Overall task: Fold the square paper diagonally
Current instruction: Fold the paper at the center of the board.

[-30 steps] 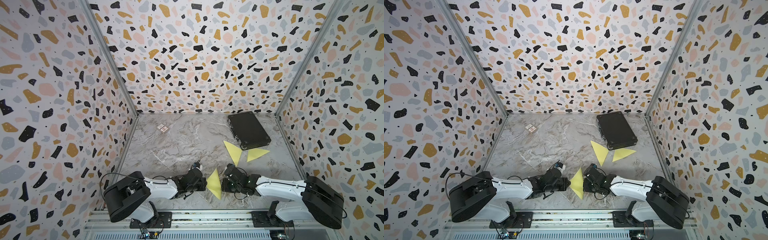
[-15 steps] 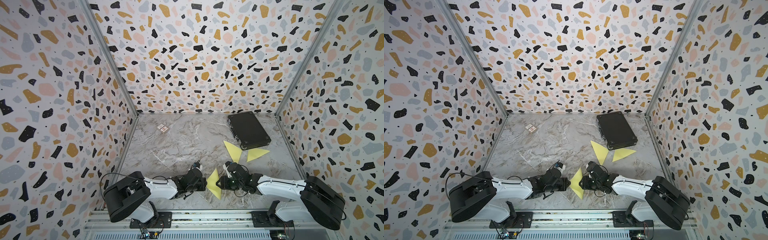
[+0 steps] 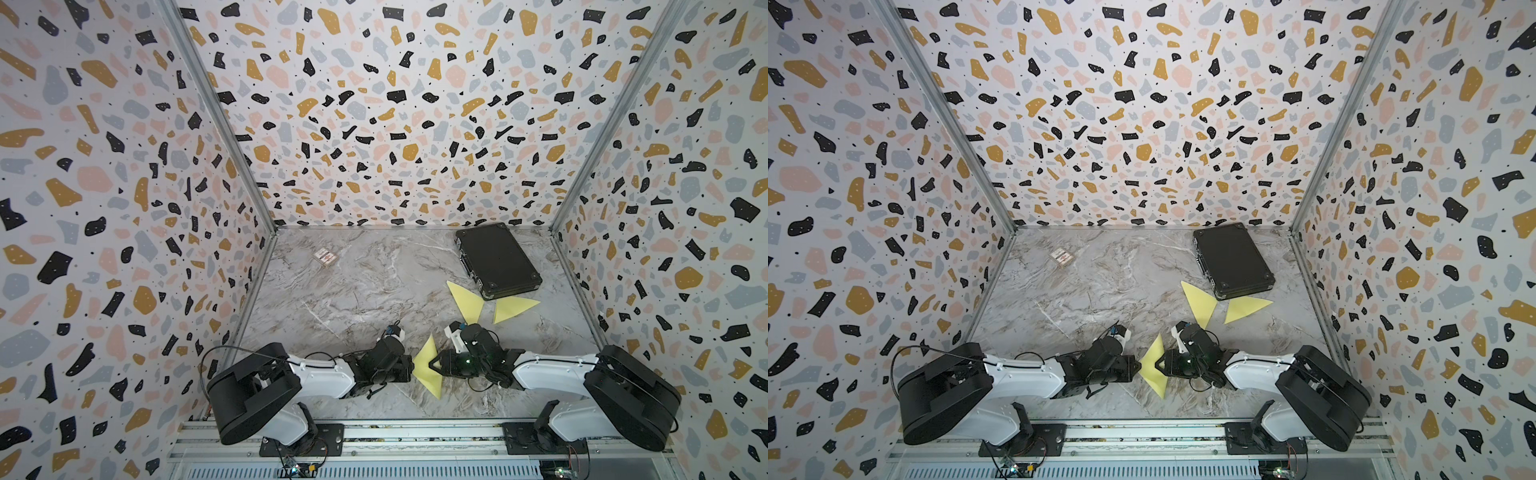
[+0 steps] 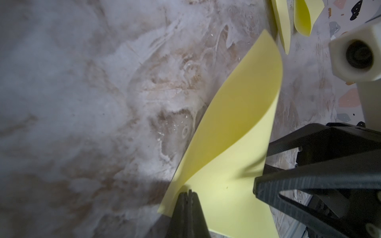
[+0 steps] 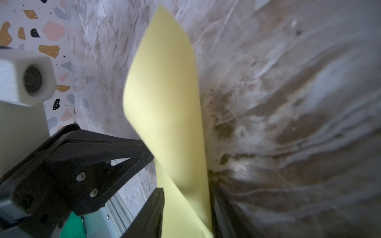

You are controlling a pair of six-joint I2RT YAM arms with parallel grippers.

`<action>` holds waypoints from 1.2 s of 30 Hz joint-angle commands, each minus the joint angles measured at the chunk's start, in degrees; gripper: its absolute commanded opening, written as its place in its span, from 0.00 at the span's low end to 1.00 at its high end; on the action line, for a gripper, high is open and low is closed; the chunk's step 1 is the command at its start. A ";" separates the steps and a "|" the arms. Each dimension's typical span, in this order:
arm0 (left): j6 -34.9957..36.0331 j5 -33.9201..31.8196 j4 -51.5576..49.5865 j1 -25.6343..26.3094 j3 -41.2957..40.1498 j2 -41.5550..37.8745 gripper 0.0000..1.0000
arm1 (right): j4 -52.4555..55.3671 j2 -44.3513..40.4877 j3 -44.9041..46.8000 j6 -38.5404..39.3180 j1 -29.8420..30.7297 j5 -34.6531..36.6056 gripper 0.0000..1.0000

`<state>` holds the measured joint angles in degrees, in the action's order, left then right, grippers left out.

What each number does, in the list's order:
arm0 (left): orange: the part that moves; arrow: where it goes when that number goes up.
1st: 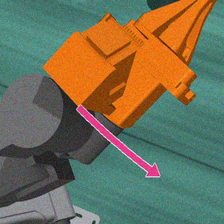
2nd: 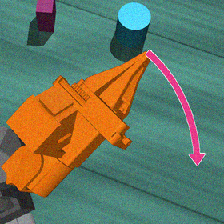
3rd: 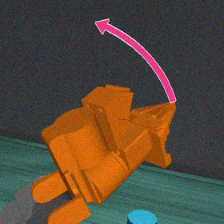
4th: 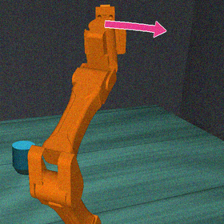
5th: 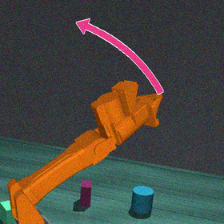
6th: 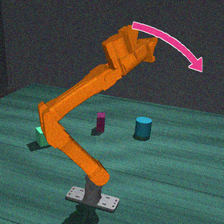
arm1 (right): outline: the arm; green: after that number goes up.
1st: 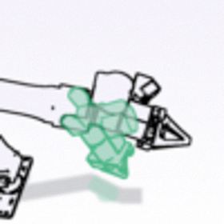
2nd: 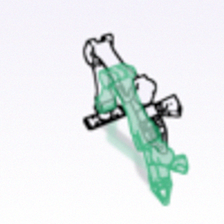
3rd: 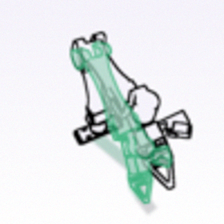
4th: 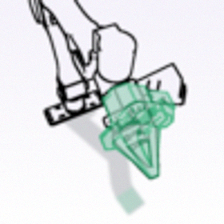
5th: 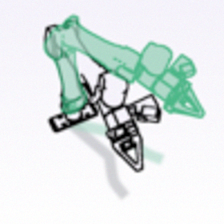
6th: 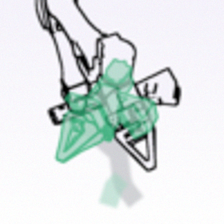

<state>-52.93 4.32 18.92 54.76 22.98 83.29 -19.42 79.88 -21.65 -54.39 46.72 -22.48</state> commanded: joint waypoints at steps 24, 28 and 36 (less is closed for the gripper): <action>1.33 -2.65 -15.93 -0.26 -4.61 2.14 0.00 | -15.29 5.75 1.27 -1.39 -3.30 -6.70 0.30; 1.58 -2.51 -16.27 -0.25 -4.35 1.88 0.00 | -15.43 7.75 -0.29 0.36 -3.95 -7.56 0.48; 1.60 -2.30 -16.46 -0.25 -4.26 1.53 0.00 | -18.39 10.65 -1.99 2.25 -6.24 -9.29 0.38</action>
<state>-52.45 3.88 18.28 54.76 22.48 82.30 -36.47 90.56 -22.26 -53.67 41.10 -30.57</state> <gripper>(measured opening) 0.048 0.387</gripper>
